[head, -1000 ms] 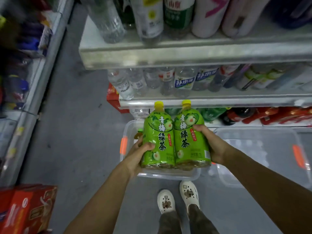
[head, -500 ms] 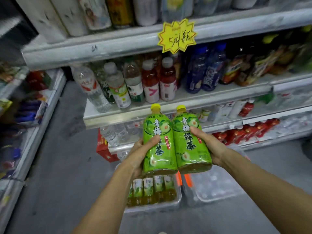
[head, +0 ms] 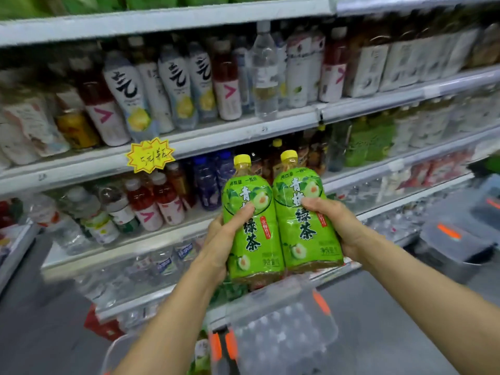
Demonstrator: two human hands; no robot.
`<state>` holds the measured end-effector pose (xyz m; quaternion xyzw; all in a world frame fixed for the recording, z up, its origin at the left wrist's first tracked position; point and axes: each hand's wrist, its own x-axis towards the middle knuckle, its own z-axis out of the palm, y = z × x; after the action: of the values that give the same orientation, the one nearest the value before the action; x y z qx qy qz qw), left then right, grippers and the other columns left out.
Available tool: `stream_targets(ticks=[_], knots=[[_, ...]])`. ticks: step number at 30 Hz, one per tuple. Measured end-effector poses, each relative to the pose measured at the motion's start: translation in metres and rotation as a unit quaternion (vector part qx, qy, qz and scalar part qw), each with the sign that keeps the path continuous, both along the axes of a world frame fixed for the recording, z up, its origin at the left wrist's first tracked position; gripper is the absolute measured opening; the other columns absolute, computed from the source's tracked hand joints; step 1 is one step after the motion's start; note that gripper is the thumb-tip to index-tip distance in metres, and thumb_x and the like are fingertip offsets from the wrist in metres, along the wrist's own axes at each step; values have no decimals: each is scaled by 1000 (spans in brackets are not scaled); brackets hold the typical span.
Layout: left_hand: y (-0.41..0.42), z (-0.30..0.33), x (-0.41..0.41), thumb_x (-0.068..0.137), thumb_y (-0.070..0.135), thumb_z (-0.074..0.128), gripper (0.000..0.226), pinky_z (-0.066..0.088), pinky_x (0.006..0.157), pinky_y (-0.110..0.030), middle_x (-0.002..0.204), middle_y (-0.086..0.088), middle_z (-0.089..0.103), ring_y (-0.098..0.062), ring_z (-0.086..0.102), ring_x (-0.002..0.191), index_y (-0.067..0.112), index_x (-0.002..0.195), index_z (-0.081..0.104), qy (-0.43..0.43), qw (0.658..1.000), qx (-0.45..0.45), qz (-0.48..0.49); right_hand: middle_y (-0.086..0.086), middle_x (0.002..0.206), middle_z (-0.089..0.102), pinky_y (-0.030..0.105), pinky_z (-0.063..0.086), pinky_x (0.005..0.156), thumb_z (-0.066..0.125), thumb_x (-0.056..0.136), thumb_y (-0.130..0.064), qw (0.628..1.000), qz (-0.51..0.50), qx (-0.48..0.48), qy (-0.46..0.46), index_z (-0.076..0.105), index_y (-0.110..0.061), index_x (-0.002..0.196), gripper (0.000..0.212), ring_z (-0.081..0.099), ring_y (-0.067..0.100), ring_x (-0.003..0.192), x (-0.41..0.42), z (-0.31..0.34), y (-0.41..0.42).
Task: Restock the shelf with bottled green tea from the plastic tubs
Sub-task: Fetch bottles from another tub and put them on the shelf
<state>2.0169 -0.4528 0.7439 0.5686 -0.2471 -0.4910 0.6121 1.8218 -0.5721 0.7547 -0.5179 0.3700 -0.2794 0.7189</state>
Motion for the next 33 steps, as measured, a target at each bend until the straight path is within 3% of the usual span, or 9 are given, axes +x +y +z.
stream_targets(ticks=[4,9,13,22,26,29,33], knots=[[-46,26,-87,61,48,85,81,60,81,-50,110,-13,75,-34,74,98,14,131,59,-5,999,-44,-15,21,108,73,43,61,72,84,54,-38,999,-5,-35,-17,63,-3,121,79,71,37,91,-89,30,-39],[-98,56,-171,61,48,84,80,58,88,-55,109,-15,75,-36,73,98,13,129,61,-18,996,-81,-40,21,104,73,42,59,70,85,46,-40,996,-36,-85,-18,61,0,122,89,72,33,81,-179,63,-83],[-139,77,-213,56,52,85,88,57,90,-57,111,-17,74,-37,72,100,10,130,61,-22,993,-97,-55,19,98,73,40,59,67,84,46,-37,990,-55,-128,-34,62,0,118,84,71,30,75,-230,88,-117],[-243,116,-267,70,46,83,68,59,87,-54,110,-16,75,-36,73,98,11,125,63,-61,987,-136,-60,14,83,75,37,61,64,82,45,-36,978,-94,-171,-77,67,-4,101,67,72,26,68,-292,119,-215],[-306,123,-288,70,48,80,68,58,87,-57,109,-15,75,-37,73,98,12,125,64,-64,984,-152,-66,12,82,75,35,60,61,80,56,-29,973,-96,-193,-81,65,-3,103,56,72,25,68,-313,132,-272],[-361,125,-301,62,50,87,78,57,88,-58,109,-15,75,-37,73,97,13,126,63,-56,982,-172,-59,12,80,75,33,59,57,80,49,-33,969,-91,-213,-84,67,-3,99,60,72,24,66,-324,141,-322],[-429,143,-321,65,45,84,72,58,86,-56,105,-15,76,-35,74,93,10,124,65,-41,981,-183,-41,14,84,74,36,60,60,80,42,-40,969,-83,-224,-70,67,-3,99,70,71,26,66,-336,161,-392]])
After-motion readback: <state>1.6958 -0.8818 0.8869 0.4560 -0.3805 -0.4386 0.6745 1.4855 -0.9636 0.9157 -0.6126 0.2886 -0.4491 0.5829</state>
